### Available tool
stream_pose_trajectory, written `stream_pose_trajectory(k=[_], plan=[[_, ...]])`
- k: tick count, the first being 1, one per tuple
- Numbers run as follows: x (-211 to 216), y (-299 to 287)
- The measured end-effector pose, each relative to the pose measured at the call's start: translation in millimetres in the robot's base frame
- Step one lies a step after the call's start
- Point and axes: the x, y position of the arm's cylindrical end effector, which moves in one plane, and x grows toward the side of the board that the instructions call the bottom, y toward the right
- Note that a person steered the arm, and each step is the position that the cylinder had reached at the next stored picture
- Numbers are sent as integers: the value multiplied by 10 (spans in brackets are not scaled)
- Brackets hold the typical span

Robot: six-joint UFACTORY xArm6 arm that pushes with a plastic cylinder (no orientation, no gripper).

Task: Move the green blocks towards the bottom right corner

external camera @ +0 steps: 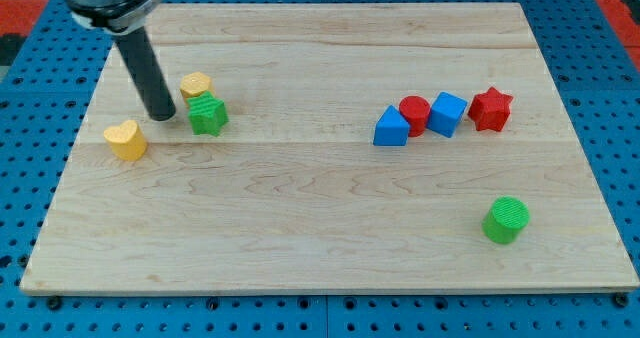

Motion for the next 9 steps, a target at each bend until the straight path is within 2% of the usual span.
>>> stream_pose_trajectory(k=[1,2,3,4,5,7,8,9], plan=[[383,1175],[672,1791],[426,992],[58,629],[-34,1294],[740,2845],[900,3209],[779,2661]])
